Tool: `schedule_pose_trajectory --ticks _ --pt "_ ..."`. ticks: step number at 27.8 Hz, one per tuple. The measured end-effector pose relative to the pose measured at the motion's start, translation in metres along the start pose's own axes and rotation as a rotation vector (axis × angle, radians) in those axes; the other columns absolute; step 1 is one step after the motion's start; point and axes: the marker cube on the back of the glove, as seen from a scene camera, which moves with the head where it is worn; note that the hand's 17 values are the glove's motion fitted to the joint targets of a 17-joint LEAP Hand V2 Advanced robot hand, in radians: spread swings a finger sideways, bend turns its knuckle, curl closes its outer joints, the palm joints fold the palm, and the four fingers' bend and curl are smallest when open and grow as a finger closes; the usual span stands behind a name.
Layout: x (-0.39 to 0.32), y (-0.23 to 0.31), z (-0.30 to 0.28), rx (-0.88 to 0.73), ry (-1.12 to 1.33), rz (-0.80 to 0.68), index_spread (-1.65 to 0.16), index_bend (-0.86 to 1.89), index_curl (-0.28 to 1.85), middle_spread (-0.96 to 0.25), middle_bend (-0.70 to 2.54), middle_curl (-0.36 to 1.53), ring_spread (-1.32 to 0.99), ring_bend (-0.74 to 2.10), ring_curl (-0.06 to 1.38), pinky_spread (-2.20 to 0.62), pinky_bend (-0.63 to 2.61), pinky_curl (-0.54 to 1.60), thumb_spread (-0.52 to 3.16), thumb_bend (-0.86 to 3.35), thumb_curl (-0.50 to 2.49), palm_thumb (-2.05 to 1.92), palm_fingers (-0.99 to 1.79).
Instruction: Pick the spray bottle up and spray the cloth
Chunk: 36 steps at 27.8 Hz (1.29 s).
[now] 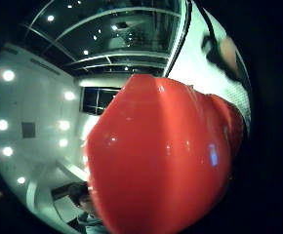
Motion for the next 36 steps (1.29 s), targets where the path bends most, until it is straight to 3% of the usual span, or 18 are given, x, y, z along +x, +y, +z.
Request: schedule_pose_trajectory --ticks 7,20,29,36 --pt "-0.019 -0.004 0.033 -0.221 0.117 -0.002 -0.2 0.45 0.35 -0.05 0.57 0.46 -0.11 0.49 0.36 -0.04 0.29 0.3 0.63 0.04 0.52 0.99 1.28" --pt "-0.106 0.066 0.079 -0.743 0.841 -0.173 -0.17 0.55 0.46 -0.07 0.61 0.49 -0.16 0.52 0.41 -0.19 0.31 0.34 0.28 -0.03 0.61 0.97 1.39" --pt "-0.164 0.113 0.086 -0.844 1.185 -0.209 -0.16 0.55 0.49 -0.07 0.61 0.5 -0.17 0.53 0.42 -0.21 0.33 0.36 0.19 -0.03 0.65 0.96 1.38" --pt "-0.143 0.13 0.105 -0.888 1.425 -0.203 -0.16 0.55 0.5 -0.08 0.62 0.5 -0.17 0.54 0.43 -0.22 0.33 0.36 0.15 -0.03 0.67 0.95 1.38"
